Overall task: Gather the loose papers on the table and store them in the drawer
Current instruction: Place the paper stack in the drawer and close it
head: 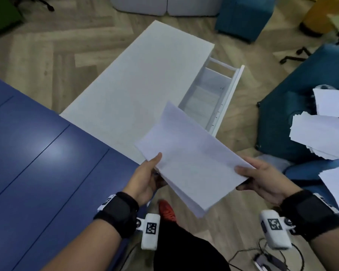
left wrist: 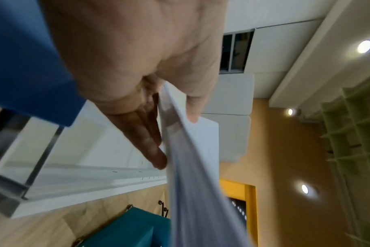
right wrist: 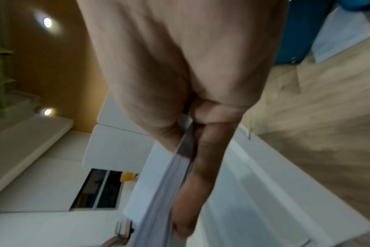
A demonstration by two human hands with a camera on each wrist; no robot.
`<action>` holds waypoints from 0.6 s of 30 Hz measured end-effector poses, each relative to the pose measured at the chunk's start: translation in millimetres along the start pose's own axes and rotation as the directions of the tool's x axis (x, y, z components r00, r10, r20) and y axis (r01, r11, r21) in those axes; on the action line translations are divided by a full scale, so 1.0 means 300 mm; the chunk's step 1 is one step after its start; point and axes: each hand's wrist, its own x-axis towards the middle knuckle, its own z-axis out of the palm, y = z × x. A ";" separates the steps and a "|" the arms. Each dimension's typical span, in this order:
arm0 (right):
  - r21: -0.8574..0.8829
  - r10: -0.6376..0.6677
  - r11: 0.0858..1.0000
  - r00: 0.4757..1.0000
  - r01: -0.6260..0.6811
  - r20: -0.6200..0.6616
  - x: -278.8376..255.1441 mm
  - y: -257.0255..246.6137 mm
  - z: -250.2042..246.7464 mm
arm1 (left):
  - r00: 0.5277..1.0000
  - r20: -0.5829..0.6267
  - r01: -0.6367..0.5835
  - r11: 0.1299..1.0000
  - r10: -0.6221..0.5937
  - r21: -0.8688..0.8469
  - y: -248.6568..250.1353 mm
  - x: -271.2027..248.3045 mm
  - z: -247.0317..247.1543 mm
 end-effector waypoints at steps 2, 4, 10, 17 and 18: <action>-0.026 0.048 0.999 0.999 -0.047 0.014 0.016 -0.009 -0.092 | 0.996 -0.088 -0.002 1.000 -0.001 -0.031 -0.028 0.091 0.030; -0.052 0.091 0.995 0.996 -0.090 0.018 0.038 -0.019 -0.169 | 0.992 -0.127 -0.008 1.000 0.005 -0.023 -0.066 0.166 0.056; -0.137 0.141 0.980 0.989 -0.144 -0.031 0.190 -0.054 -0.283 | 0.981 -0.186 0.046 0.998 -0.053 -0.043 -0.177 0.335 0.139; -0.267 0.089 0.957 0.990 -0.116 -0.114 0.466 -0.076 -0.257 | 0.929 -0.344 0.091 0.985 -0.137 -0.146 -0.229 0.570 0.116; -0.295 0.072 0.949 0.989 -0.108 -0.130 0.515 -0.078 -0.243 | 0.917 -0.372 0.095 0.984 -0.145 -0.150 -0.224 0.601 0.109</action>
